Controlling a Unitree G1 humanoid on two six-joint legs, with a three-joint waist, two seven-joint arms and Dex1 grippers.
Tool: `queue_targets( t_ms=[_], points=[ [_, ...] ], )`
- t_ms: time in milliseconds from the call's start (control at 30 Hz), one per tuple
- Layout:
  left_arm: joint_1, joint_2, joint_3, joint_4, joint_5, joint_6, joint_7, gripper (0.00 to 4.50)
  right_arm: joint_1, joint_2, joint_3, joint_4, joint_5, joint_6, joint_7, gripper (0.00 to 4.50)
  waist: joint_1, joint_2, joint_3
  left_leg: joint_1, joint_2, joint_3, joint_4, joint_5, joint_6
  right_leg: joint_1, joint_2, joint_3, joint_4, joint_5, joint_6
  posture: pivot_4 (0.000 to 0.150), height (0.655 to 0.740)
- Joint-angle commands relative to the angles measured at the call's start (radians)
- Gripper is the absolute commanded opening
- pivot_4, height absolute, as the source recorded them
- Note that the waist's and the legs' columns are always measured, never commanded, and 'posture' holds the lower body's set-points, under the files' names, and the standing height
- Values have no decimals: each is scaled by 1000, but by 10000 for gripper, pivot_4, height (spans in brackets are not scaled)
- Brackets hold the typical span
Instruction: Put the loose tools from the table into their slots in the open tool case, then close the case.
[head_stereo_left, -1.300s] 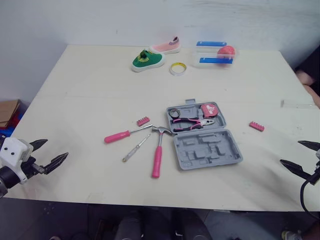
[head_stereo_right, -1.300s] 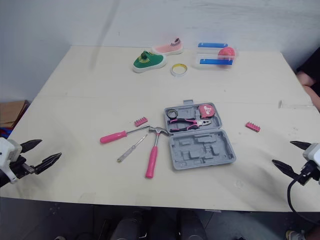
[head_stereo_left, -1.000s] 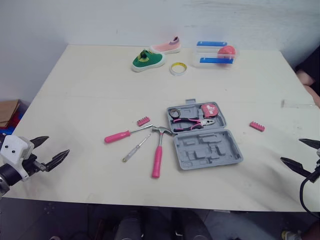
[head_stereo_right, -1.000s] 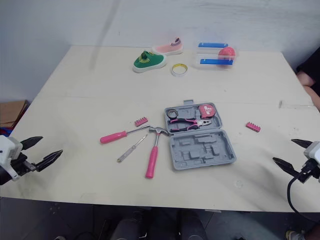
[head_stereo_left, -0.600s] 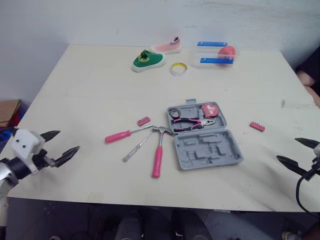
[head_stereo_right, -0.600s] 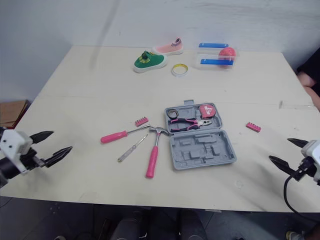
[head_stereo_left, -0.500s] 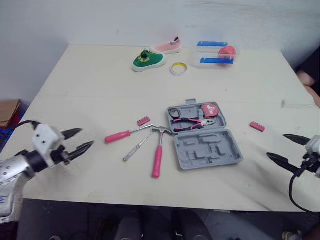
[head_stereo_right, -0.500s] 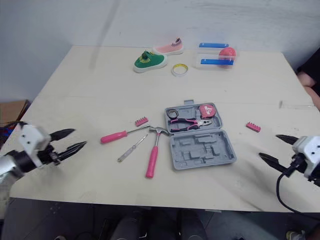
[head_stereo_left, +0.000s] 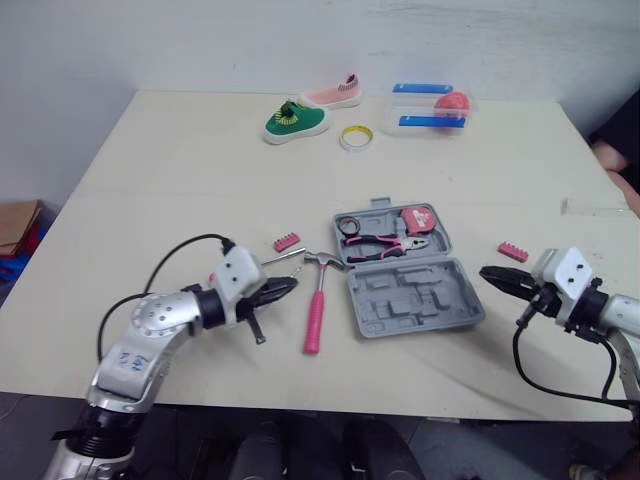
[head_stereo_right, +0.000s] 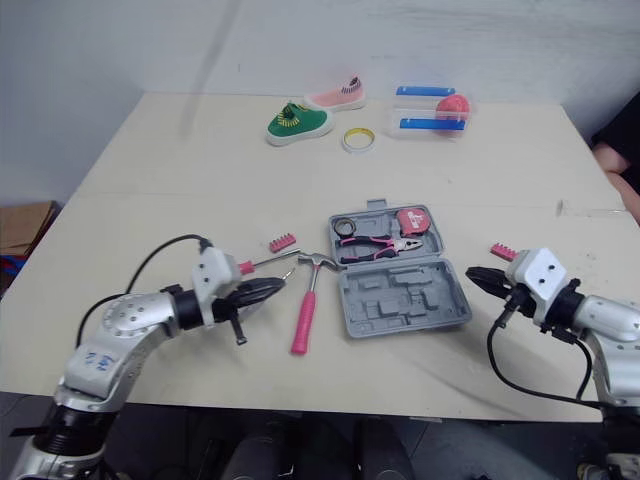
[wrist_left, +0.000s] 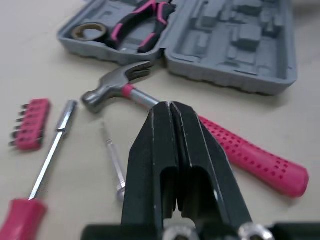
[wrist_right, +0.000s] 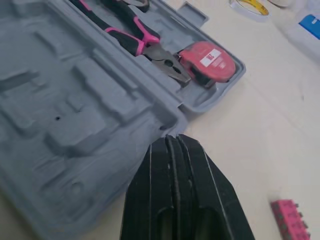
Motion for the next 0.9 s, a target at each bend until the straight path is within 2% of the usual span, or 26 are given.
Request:
queue_targets(
  t_ms=[33,367,600,900],
  points=[
    [-64,-63,-71,42,36,42,37,0,-68,-8,34,10,-58,12,-44,270,1,0,0,-1,0,0,2,0,0,0,0,0,1,0,0,1500,7400],
    [-223,-196,-168,192,125,133,96,0,-224,-7,139,112,-184,92,-124,270,2,0,0,-2,0,0,5,1,-2,0,0,0,3,0,1,1500,7400],
    [-320,-216,-223,313,200,121,89,0,-263,-1,172,160,-209,108,-113,270,1,0,0,-2,-1,0,5,2,-4,0,0,0,4,-1,1,1500,7400],
    [-367,-272,-240,394,227,134,87,0,-368,36,225,351,-267,39,-128,270,-1,0,0,-1,-1,1,6,2,-4,0,0,1,5,-1,2,1500,7400]
  ],
)
